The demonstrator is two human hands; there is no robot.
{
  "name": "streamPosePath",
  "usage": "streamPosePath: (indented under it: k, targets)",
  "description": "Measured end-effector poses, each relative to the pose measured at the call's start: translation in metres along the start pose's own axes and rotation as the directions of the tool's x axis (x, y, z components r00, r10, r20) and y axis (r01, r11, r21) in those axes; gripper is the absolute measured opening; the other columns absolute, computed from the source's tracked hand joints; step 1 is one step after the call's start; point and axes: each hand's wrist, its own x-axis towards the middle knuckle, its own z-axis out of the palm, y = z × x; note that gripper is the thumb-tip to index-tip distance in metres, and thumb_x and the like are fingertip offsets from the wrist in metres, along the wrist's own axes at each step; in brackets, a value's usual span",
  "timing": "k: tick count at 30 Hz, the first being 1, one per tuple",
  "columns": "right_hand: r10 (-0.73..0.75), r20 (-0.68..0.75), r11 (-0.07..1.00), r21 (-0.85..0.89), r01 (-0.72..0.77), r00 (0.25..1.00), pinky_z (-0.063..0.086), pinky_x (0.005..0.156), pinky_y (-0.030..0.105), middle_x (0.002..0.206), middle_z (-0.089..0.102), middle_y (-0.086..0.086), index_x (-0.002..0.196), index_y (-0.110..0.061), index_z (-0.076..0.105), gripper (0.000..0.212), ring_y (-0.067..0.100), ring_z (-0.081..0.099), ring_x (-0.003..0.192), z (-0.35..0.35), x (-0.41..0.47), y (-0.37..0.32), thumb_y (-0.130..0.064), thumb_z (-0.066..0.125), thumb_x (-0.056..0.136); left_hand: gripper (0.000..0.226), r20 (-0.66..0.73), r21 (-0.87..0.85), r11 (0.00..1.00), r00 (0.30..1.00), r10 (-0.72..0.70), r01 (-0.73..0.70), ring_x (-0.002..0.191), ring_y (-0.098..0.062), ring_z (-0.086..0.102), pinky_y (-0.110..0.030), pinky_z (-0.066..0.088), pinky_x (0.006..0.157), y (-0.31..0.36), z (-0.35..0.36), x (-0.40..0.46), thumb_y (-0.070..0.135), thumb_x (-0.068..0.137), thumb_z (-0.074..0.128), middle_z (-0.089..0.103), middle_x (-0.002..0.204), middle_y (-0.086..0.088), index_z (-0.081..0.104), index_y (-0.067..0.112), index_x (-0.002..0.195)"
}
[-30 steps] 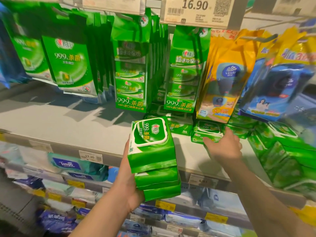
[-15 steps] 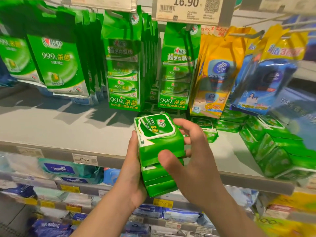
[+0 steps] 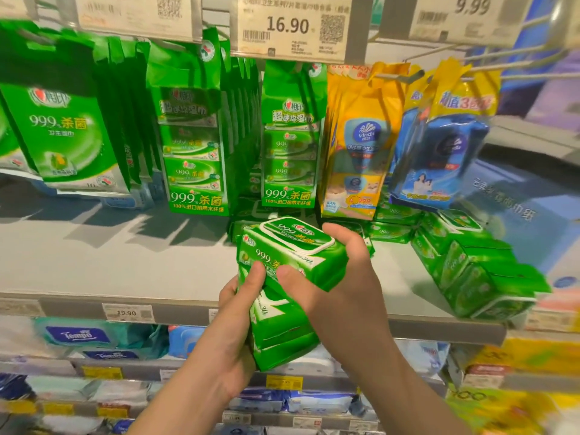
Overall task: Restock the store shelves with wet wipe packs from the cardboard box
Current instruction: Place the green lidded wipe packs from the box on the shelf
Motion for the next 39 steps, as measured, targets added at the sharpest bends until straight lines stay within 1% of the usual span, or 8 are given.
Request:
streamPosePath:
  k: [4,8,14,19,23,28,33,39]
  targets:
    - [0.034,-0.088,0.994,0.103,-0.024,0.996,0.057,0.080,0.031,0.089,0.062,-0.040,0.126,-0.047,0.056,0.071,-0.009,0.064,0.083,-0.022,0.006,0.010,-0.055,0.082,0.060,0.082,0.002,0.031,0.999,1.000,-0.013,0.013,0.107,-0.045,0.071,-0.075,0.049,0.090,0.002,-0.003,-0.002,0.039,0.060,0.086,0.073,0.119,-0.017,0.057,0.024,0.135]
    - [0.012,-0.200,0.994,0.112,0.011,0.980,0.048,0.068,0.015,0.095,0.059,-0.020,0.121,-0.047,0.061,0.059,-0.010,0.056,0.075,-0.060,0.015,0.032,-0.041,0.091,0.071,0.073,0.015,0.010,0.999,0.999,-0.041,0.041,0.098,-0.045,0.073,-0.063,0.057,0.079,0.007,-0.007,-0.007,0.035,0.065,0.080,0.074,0.117,-0.020,0.062,0.016,0.134]
    - [-0.076,-0.346,0.940,-0.339,-0.049,0.935,0.038,0.094,0.037,0.116,0.054,-0.005,0.119,-0.035,0.064,0.057,0.019,0.048,0.120,-0.109,0.040,0.073,-0.048,0.079,0.065,0.022,0.081,0.041,0.999,0.996,0.031,-0.034,0.074,-0.034,0.076,-0.048,0.058,0.078,0.022,0.007,-0.006,0.035,0.076,0.067,0.078,0.094,-0.015,0.083,0.020,0.076]
    - [0.022,-0.138,0.871,-0.484,-0.087,0.990,0.033,0.089,0.027,0.123,0.052,0.002,0.122,-0.030,0.061,0.051,0.013,0.044,0.111,-0.121,0.067,0.088,-0.033,0.084,0.076,0.023,0.097,0.045,0.997,0.994,0.056,-0.061,0.077,-0.034,0.076,-0.049,0.060,0.075,0.026,0.021,0.000,0.036,0.075,0.067,0.079,0.099,-0.013,0.083,0.021,0.081]
    - [0.088,0.030,0.795,-0.604,-0.052,0.996,0.038,0.105,0.041,0.123,0.054,-0.002,0.113,-0.037,0.055,0.046,0.019,0.047,0.120,-0.128,0.075,0.097,-0.038,0.083,0.077,0.024,0.104,0.038,0.997,0.993,0.058,-0.062,0.079,-0.035,0.077,-0.050,0.061,0.072,0.023,0.025,0.003,0.036,0.076,0.067,0.078,0.102,-0.015,0.084,0.020,0.084]
    - [0.305,0.072,0.597,-0.791,-0.132,0.950,0.040,0.095,0.042,0.129,0.051,0.002,0.117,-0.035,0.045,0.056,0.027,0.039,0.120,-0.133,0.085,0.092,-0.046,0.080,0.075,0.024,0.111,0.032,0.998,0.993,0.049,-0.053,0.079,-0.035,0.077,-0.050,0.061,0.067,0.020,0.026,0.004,0.036,0.075,0.067,0.078,0.101,-0.015,0.083,0.020,0.083]
    - [0.318,0.088,0.413,-0.909,-0.054,0.944,0.024,0.113,0.052,0.158,0.036,-0.001,0.154,-0.037,0.029,0.104,0.030,0.027,0.146,-0.111,0.102,0.080,-0.070,0.079,0.068,0.024,0.098,0.048,0.998,0.994,0.039,-0.043,0.078,-0.034,0.077,-0.050,0.059,0.077,0.017,0.031,0.006,0.037,0.076,0.067,0.078,0.101,-0.014,0.083,0.021,0.083]
    - [0.065,0.161,0.387,-0.914,0.124,0.985,0.026,0.108,0.044,0.141,0.045,-0.006,0.147,-0.036,0.039,0.085,0.021,0.035,0.134,-0.124,0.112,0.073,-0.042,0.085,0.076,0.023,0.118,0.038,0.998,0.992,0.047,-0.051,0.076,-0.034,0.076,-0.049,0.059,0.077,0.020,0.031,0.006,0.035,0.077,0.066,0.078,0.099,-0.014,0.083,0.020,0.081]
